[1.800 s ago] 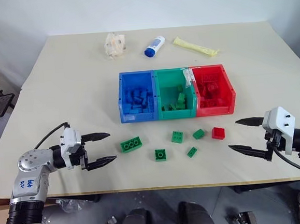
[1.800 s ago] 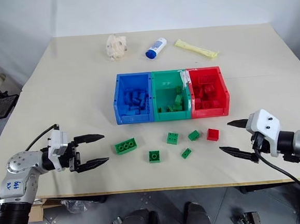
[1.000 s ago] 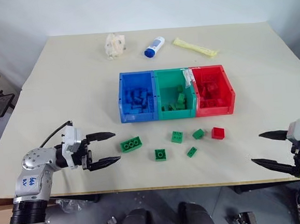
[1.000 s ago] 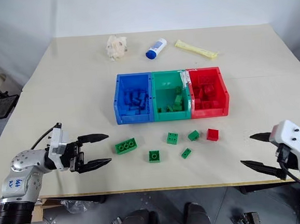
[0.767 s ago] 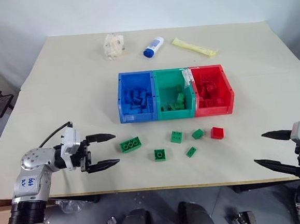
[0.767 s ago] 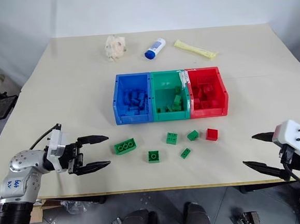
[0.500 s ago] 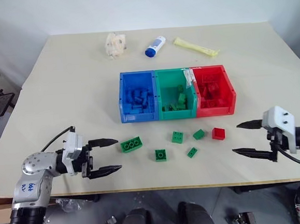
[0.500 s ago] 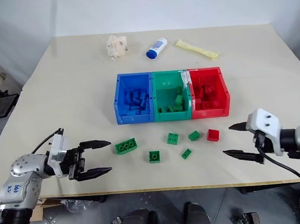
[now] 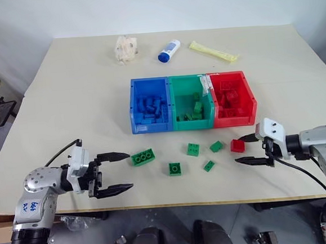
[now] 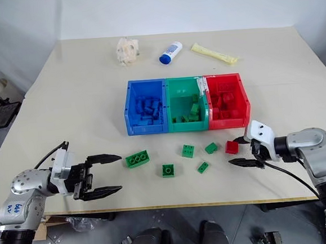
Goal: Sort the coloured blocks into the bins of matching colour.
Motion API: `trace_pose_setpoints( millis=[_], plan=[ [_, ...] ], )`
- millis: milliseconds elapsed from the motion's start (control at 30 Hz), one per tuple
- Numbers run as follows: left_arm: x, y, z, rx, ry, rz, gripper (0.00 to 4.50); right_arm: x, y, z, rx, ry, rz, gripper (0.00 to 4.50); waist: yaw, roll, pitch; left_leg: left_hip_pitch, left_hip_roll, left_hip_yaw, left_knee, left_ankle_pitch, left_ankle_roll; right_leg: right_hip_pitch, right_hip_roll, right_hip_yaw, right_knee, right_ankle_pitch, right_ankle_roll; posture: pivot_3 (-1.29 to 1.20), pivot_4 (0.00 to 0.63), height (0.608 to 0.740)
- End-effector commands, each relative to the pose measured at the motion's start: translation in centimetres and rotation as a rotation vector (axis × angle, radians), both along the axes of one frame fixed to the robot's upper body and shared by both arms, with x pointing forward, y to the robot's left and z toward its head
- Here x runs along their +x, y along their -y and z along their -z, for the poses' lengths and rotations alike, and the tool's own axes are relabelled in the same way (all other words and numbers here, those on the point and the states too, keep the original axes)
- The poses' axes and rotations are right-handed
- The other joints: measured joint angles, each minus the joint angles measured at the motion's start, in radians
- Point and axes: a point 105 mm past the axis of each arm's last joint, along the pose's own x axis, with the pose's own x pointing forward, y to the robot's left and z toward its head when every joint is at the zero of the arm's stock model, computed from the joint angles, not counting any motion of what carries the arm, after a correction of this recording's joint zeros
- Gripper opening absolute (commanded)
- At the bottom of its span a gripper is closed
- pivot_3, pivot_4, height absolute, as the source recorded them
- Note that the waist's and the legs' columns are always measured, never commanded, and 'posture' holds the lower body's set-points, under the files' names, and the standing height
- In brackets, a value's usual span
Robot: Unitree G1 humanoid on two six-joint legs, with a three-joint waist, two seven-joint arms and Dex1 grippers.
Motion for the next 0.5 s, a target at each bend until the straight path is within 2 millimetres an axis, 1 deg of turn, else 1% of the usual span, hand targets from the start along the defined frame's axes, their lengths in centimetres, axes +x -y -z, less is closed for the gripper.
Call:
trace_pose_setpoints(
  millis=[33, 133, 233, 267, 300, 333, 400, 433, 467, 500],
  plan=[
    [0.2, 0.2, 0.0, -0.002, 0.039, 0.028, 4.5, 0.6, 0.0, -1.0, 0.012, 0.067, 0.024, 2.53, 0.0, 0.0, 0.0, 0.0, 0.0, 0.0, 0.0, 0.0, 0.0, 0.0, 0.0, 0.0, 0.0, 0.0, 0.0, 0.0, 0.15, 0.74],
    [0.6, 0.4, 0.3, 0.012, 0.045, 0.04, 4.5, 0.9, -0.2, -1.4, 0.022, 0.092, 0.04, 1.52, -0.001, 0.0, 0.0, 0.0, 0.0, 0.0, 0.0, 0.0, 0.0, 0.0, 0.0, -0.001, 0.0, 0.0, 0.0, 0.0, 0.15, 0.74],
    [1.0, 0.5, 0.6, 0.036, 0.05, 0.051, 4.5, 0.9, -0.4, -2.0, 0.031, 0.123, 0.044, 1.47, 0.0, 0.0, 0.0, 0.0, 0.0, 0.0, 0.001, 0.0, 0.0, 0.0, 0.001, -0.002, 0.001, 0.0, 0.0, 0.0, 0.15, 0.74],
    [1.2, 0.5, 0.7, 0.04, 0.05, 0.05, 4.5, 0.9, -0.5, -2.7, 0.043, 0.145, 0.047, 1.47, -0.001, 0.0, 0.0, 0.0, 0.0, 0.0, 0.001, 0.0, 0.0, 0.0, 0.001, -0.002, 0.001, 0.0, 0.0, 0.0, 0.15, 0.74],
    [1.5, 0.6, 0.8, 0.042, 0.05, 0.045, 4.5, 0.9, -0.7, -4.0, 0.063, 0.185, 0.051, 1.47, 0.0, 0.0, 0.0, 0.0, 0.0, 0.0, 0.001, 0.0, 0.0, 0.0, 0.001, -0.002, 0.001, 0.0, 0.0, 0.0, 0.15, 0.74],
    [1.8, 0.7, 0.7, 0.038, 0.059, 0.041, 4.5, 1.4, -0.9, -5.8, 0.096, 0.252, 0.074, 1.47, 0.001, 0.0, 0.0, 0.0, 0.0, 0.0, 0.001, 0.0, 0.0, 0.0, 0.001, -0.002, 0.001, 0.0, 0.0, 0.0, 0.15, 0.74],
    [2.1, 0.9, 0.7, 0.036, 0.064, 0.047, 4.5, 2.7, -0.7, -8.9, 0.151, 0.365, 0.154, 1.47, 0.0, 0.0, 0.0, 0.0, 0.0, 0.0, 0.001, 0.0, 0.0, -0.001, 0.001, -0.002, 0.002, 0.0, 0.0, 0.0, 0.15, 0.74],
    [2.1, 0.9, 0.8, 0.036, 0.065, 0.052, 4.5, 3.1, -0.5, -9.7, 0.167, 0.387, 0.183, 1.47, -0.001, 0.0, 0.0, -0.001, 0.0, 0.0, 0.002, 0.0, 0.0, -0.001, 0.001, -0.002, 0.002, 0.0, 0.0, 0.0, 0.15, 0.74],
    [2.2, 0.9, 0.8, 0.037, 0.065, 0.054, 4.5, 3.3, -0.5, -10.0, 0.175, 0.394, 0.198, 1.47, -0.001, 0.0, 0.0, -0.001, 0.0, 0.001, 0.002, 0.0, 0.0, -0.001, 0.001, -0.002, 0.002, 0.0, 0.0, 0.0, 0.15, 0.74],
    [2.3, 1.1, 0.8, 0.035, 0.066, 0.057, 4.5, 4.1, -0.2, -11.1, 0.18, 0.444, 0.23, 1.47, -0.002, 0.0, 0.0, 0.0, 0.0, 0.001, 0.002, 0.0, 0.0, -0.001, 0.001, -0.002, 0.003, 0.0, 0.0, 0.0, 0.15, 0.74]
  ],
)
